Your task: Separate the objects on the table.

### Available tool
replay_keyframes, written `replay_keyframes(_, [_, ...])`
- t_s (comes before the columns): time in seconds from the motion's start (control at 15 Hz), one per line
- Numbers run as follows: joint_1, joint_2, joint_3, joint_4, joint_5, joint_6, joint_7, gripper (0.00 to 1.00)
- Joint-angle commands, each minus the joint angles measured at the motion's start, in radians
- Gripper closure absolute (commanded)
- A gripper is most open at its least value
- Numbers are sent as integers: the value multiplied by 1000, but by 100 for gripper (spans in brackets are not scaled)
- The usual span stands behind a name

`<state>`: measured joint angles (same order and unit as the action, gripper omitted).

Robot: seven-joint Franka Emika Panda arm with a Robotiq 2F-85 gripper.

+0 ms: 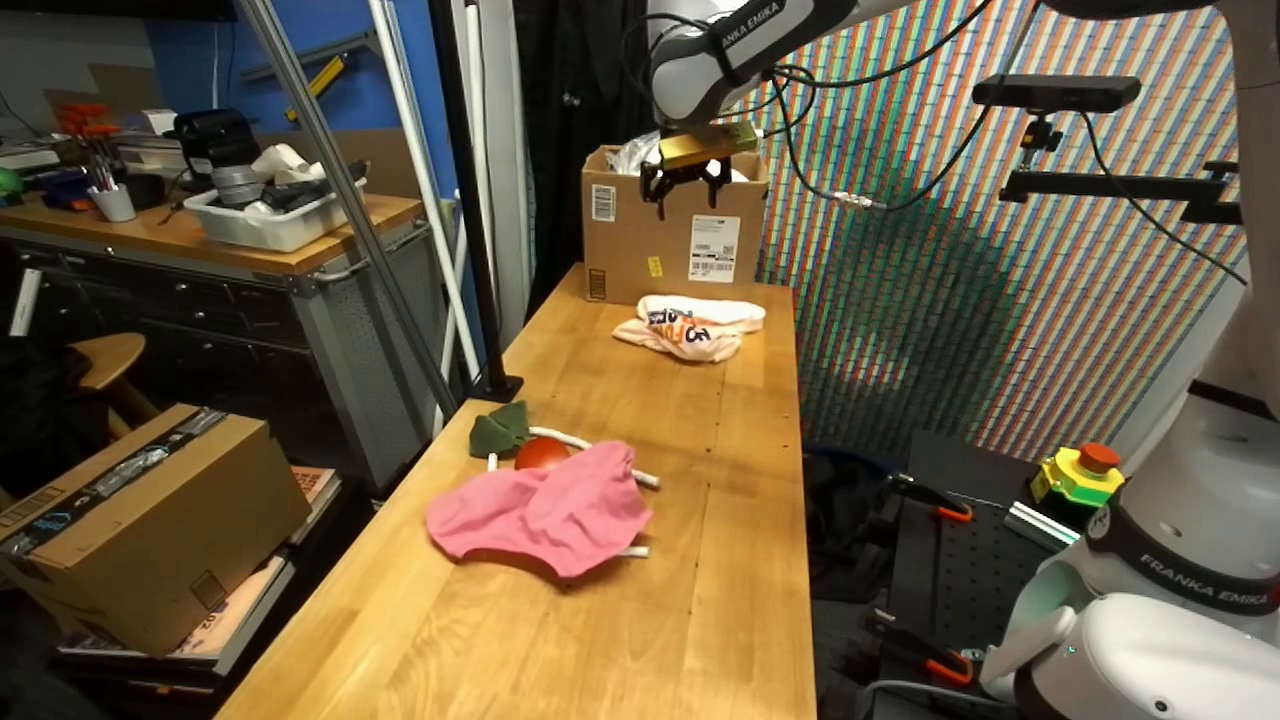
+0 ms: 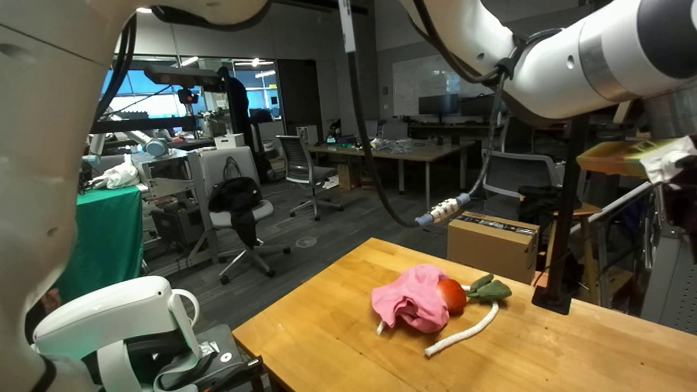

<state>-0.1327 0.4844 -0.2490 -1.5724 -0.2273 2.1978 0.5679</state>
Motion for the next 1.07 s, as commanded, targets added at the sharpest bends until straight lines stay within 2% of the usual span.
replay_keyframes(0.0, [25,-126,64,-155,76,-14,-132,0])
replay_keyframes(0.2, [53,-181,123,-253,130,-16,-220,0])
replay_keyframes(0.4, [87,-179,182,-308,175,-16,-299,0])
replay_keyframes(0.87, [122,-99,306,-328,300,-52,-561,0])
replay_keyframes(1.0, [134,-67,325,-320,315,-62,-596,0])
